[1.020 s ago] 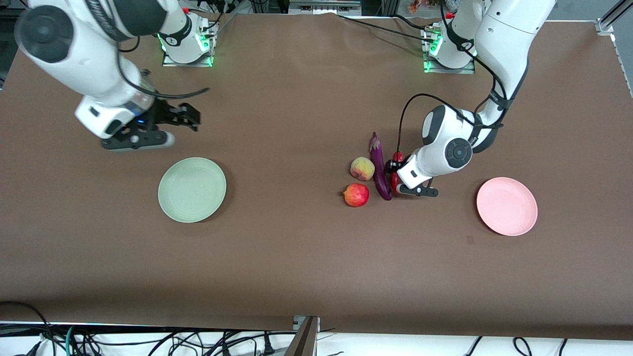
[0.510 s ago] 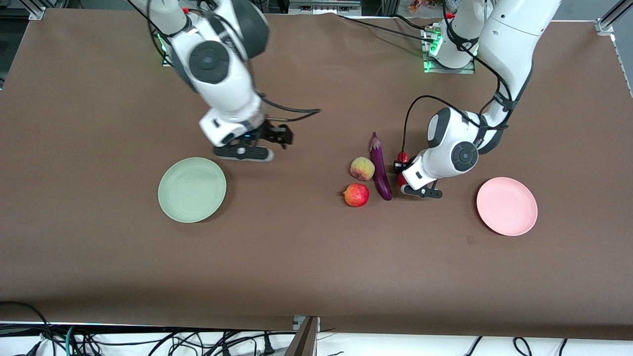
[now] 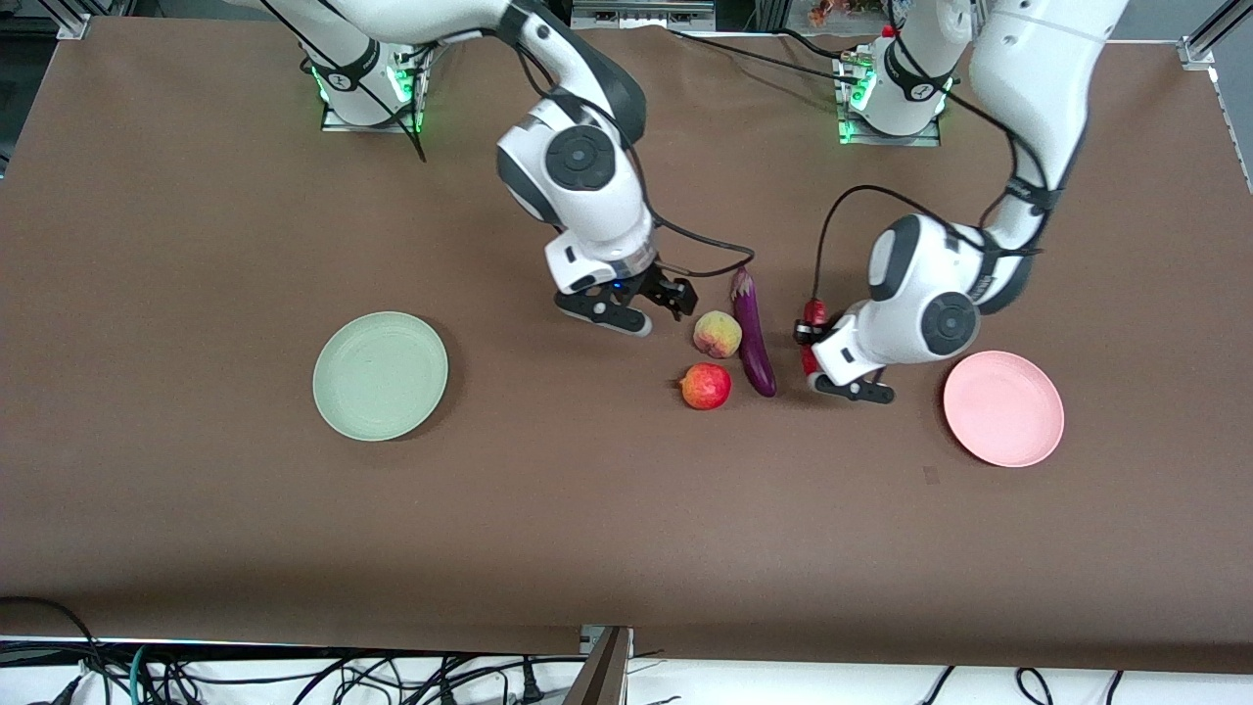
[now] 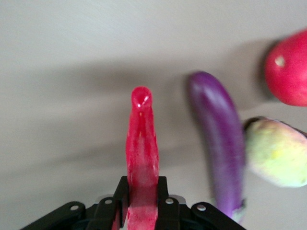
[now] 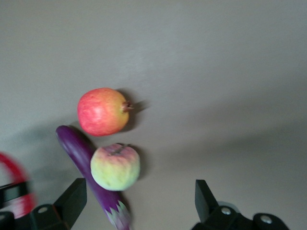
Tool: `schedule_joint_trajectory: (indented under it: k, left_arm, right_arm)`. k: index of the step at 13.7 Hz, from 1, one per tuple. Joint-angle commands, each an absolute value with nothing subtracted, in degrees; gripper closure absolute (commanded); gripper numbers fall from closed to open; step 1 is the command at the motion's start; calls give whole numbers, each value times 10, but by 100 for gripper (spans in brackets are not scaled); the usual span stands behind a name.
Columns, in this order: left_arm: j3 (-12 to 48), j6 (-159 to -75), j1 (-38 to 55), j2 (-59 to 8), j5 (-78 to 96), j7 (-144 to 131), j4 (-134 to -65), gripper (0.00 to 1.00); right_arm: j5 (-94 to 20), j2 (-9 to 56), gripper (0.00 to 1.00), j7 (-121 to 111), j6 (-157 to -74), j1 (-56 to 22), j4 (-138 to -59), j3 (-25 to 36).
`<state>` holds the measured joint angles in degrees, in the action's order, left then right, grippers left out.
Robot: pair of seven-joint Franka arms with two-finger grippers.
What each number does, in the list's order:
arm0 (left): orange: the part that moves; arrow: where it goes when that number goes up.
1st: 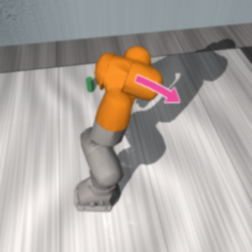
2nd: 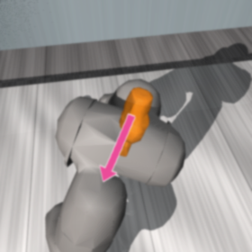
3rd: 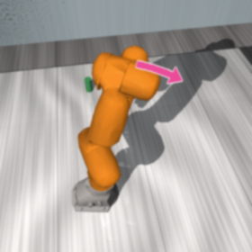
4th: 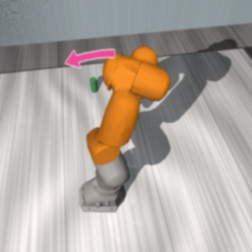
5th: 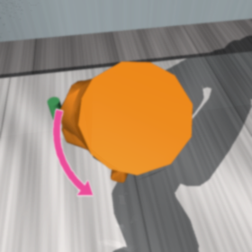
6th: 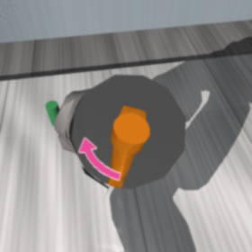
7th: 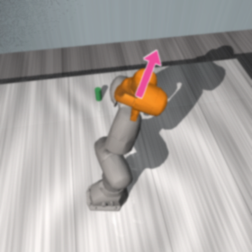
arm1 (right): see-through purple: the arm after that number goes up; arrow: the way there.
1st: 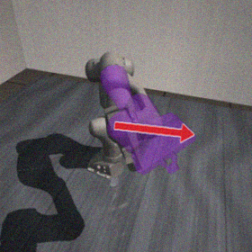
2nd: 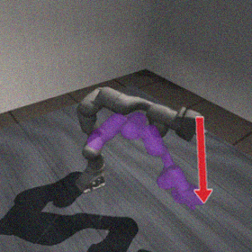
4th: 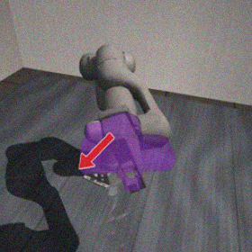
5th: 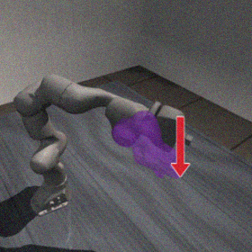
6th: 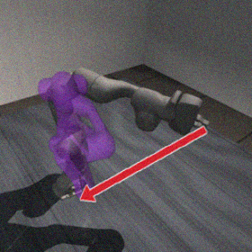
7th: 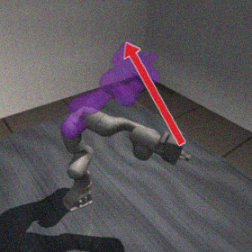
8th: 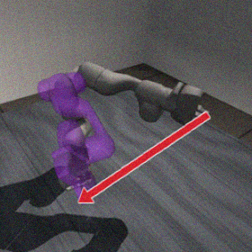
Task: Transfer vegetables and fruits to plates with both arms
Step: 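Carry the chili to the pink plate while the right gripper grasps the pomegranate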
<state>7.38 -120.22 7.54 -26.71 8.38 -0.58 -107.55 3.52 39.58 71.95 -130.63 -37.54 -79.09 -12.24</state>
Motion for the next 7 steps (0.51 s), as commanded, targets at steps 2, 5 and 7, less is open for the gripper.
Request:
schedule_joint_trajectory:
  k: [2, 5, 7]
  left_arm:
    - [62, -1134, 33, -263, -39, 67, -1003, 98]
    - [59, -1135, -7, -292, -135, 154, -964, 98]
    - [59, -1140, -39, -318, -168, 208, -948, 94]
  right_arm:
    - [90, 489, 0, 781, -1361, -424, -677, -101]
    - [118, 554, 0, 773, -1412, -469, -616, -45]
    - [151, 576, 0, 750, -1451, -488, -613, -16]
